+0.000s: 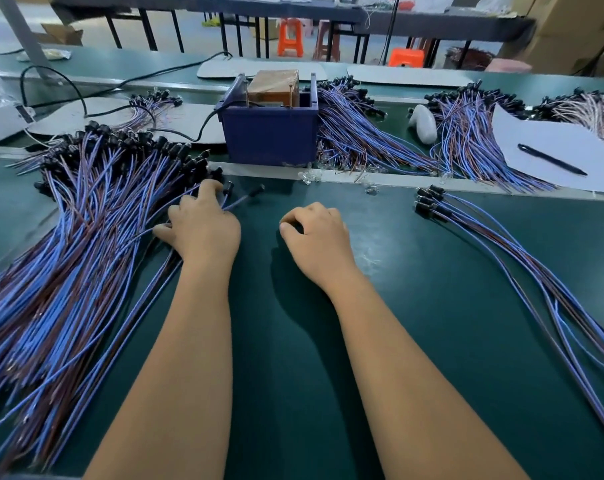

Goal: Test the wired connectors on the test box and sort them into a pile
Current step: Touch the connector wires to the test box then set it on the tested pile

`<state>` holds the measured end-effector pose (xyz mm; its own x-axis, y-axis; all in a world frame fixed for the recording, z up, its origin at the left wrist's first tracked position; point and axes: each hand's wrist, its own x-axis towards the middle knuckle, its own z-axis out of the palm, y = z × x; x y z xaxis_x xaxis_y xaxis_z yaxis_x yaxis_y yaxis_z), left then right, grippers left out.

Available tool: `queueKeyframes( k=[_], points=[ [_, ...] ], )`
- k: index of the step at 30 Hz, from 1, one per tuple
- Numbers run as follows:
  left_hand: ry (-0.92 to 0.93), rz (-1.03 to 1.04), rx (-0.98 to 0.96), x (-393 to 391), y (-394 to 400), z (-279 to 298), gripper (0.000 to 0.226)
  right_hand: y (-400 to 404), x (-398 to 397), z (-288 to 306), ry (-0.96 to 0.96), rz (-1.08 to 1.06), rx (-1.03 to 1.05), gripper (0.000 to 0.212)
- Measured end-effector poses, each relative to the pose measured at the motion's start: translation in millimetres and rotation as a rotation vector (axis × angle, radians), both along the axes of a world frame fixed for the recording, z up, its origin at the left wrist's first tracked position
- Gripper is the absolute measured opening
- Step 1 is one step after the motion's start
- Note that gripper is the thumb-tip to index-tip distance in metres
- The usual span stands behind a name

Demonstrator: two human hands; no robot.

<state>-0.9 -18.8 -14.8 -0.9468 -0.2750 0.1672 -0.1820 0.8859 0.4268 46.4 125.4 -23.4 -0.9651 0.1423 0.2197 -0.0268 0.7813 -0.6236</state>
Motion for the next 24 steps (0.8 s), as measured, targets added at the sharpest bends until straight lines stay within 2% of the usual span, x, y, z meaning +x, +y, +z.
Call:
queueKeyframes(
  k=[3, 8, 11, 14, 17, 19, 21, 22, 24],
  points=[
    [0.027, -0.003, -0.055, -0.6, 1.4, -1.7, 0.042, -0.9, 0.4, -0.2, 0.005, 0.004, 0.003, 0.020],
    [0.088, 0.002, -0.078, 1.6, 1.4, -3.8, 0.024, -0.4, 1.5, 0.2, 0.010, 0.010, -0.014, 0.020],
    [0.253, -0.006, -0.001, 3.2, 2.8, -1.3, 0.021, -0.7, 2.2, 0.9, 0.030, 0.009, -0.051, 0.021],
    [0.543, -0.095, 0.197, 7.1, 10.2, 6.6, 0.017, -2.1, 5.7, 5.2, 0.067, 0.005, -0.277, 0.020],
    [0.622, -0.310, 0.415, 18.5, 28.9, 15.0, 0.010, -3.1, 3.4, 8.4, 0.063, 0.020, -0.598, 0.024],
    [0.553, -0.491, 0.697, 29.3, 44.1, 18.3, 0.013, -3.3, 1.5, 10.7, 0.066, 0.071, -0.848, 0.026],
    [0.352, -0.634, 1.054, 40.0, 56.5, 22.8, 0.018, -1.1, 2.2, 13.3, 0.080, 0.126, -1.072, 0.028],
    [0.251, -0.694, 1.204, 43.9, 60.7, 23.8, 0.019, 1.6, 2.7, 14.6, 0.075, 0.129, -1.141, 0.031],
    [0.106, -0.776, 1.383, 45.8, 64.5, 24.6, 0.022, 9.2, 2.7, 17.3, 0.022, 0.109, -1.197, 0.034]
  ],
)
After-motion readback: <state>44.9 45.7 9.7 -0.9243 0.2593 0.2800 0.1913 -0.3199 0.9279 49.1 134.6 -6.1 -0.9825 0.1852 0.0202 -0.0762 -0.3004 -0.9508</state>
